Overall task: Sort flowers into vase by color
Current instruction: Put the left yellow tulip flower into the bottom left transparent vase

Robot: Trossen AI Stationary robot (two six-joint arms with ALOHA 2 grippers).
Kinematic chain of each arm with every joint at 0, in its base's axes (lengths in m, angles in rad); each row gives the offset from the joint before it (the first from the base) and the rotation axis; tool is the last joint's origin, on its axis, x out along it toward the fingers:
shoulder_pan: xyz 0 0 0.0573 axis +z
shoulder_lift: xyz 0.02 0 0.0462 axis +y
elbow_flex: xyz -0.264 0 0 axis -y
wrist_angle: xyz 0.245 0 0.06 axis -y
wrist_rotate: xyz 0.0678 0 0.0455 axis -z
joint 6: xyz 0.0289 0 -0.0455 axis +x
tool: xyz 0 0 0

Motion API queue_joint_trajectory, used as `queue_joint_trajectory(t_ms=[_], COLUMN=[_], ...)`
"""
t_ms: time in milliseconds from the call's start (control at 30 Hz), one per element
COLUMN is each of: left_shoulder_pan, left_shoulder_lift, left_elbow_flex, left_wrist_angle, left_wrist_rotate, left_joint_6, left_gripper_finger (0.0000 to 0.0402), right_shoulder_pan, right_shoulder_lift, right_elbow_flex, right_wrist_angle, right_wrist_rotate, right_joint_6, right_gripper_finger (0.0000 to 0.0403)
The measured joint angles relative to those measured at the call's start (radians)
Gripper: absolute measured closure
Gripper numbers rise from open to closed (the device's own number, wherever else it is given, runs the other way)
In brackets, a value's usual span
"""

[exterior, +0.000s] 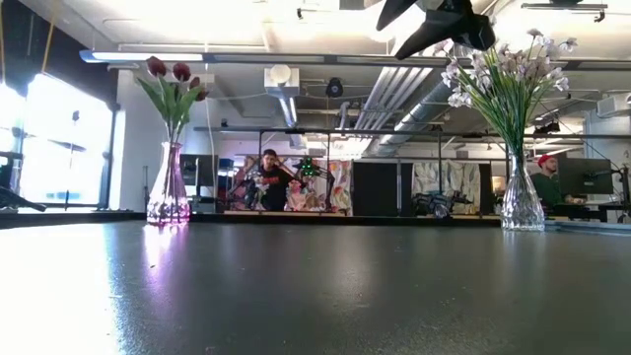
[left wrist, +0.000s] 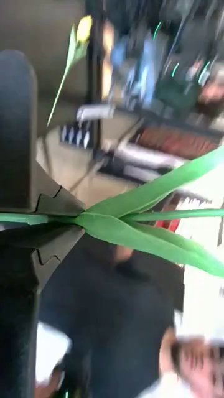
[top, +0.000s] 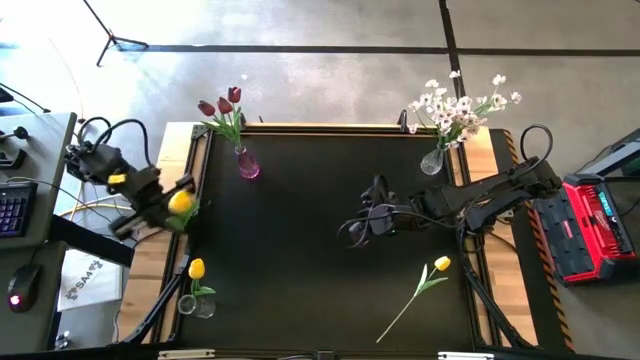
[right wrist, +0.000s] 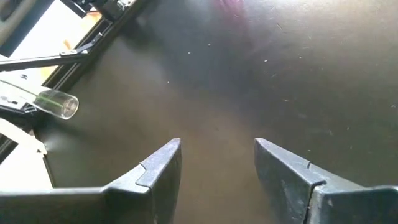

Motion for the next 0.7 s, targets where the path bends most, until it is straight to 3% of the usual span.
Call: queue_joint_trajectory(t_ms=[200, 467, 567, 700], left_shoulder_pan=[-0.054, -0.201, -0.294, -0.427], left_shoulder_lift=[0.050, 0.207, 0.249, 0.284], left_elbow_flex=[0.000, 0.000, 0.000, -0.005], left_wrist_angle=[0.011, 0.179, 0.222, 0.223], left_wrist_rotate=[0.106, 0.114, 0.060, -0.112], left_joint_6=[-0.036, 0.029, 0.082, 0.127], left_gripper_finger=[0.0401, 0.0401, 0.0401, 0.0401], right_shoulder_pan=[0.000, 0.033, 0.048, 0.073], right_shoulder_lift=[0.000, 0.000, 0.000, 0.000], right_elbow_flex=[0.000, 0.000, 0.000, 0.000], right_wrist_angle=[0.000, -0.001, -0.006, -0.020], right_wrist_rotate=[0.000, 0.008, 0.013, 0.039], right_joint_6=[0.053, 0.109, 0.134, 0.177], right_gripper_finger=[0.0214, 0.0214, 0.0214, 0.0214])
